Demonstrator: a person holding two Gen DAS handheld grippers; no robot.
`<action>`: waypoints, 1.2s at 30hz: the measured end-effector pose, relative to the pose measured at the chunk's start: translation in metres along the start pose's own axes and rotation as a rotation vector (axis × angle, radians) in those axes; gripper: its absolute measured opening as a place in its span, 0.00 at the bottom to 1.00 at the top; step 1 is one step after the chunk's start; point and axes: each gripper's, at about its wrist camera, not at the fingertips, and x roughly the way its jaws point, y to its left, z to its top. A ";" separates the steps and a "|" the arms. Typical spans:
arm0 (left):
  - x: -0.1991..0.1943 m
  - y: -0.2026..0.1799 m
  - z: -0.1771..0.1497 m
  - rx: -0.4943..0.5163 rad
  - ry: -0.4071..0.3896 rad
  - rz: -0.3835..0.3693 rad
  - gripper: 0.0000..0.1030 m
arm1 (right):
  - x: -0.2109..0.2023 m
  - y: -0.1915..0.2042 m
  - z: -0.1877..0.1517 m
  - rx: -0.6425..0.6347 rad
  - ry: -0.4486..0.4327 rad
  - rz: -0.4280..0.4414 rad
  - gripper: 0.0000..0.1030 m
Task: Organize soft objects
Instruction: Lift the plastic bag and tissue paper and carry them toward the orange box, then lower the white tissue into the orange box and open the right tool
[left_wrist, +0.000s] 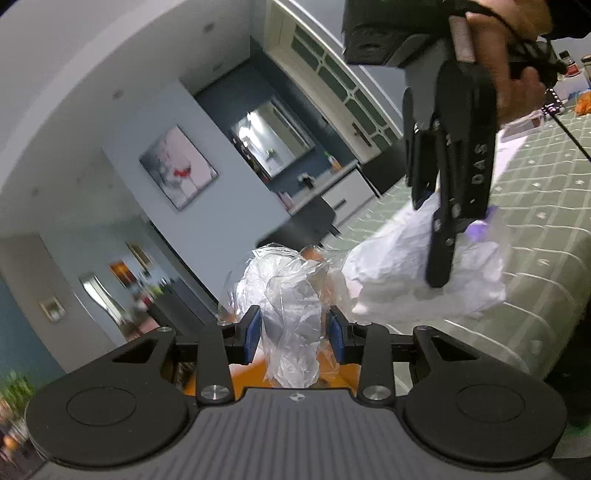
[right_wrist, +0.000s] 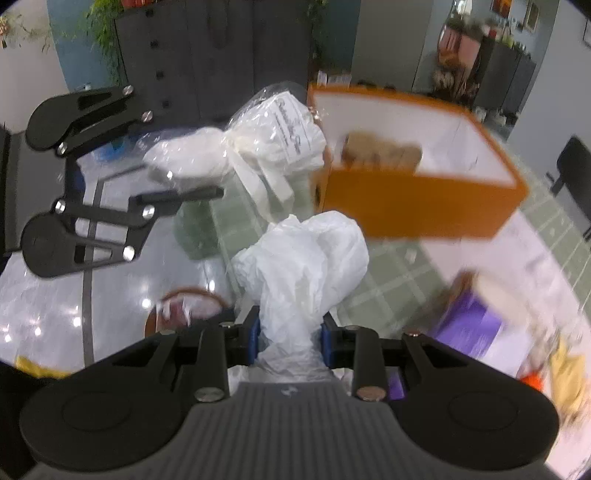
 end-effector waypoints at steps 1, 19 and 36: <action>0.004 0.008 0.006 -0.005 -0.014 0.002 0.41 | -0.003 -0.004 0.009 0.000 -0.015 -0.006 0.29; 0.129 0.112 0.090 0.097 -0.128 0.060 0.41 | -0.041 -0.087 0.128 0.116 -0.186 -0.166 0.29; 0.241 0.117 0.022 0.064 0.066 -0.112 0.41 | 0.083 -0.167 0.157 0.362 -0.084 -0.171 0.30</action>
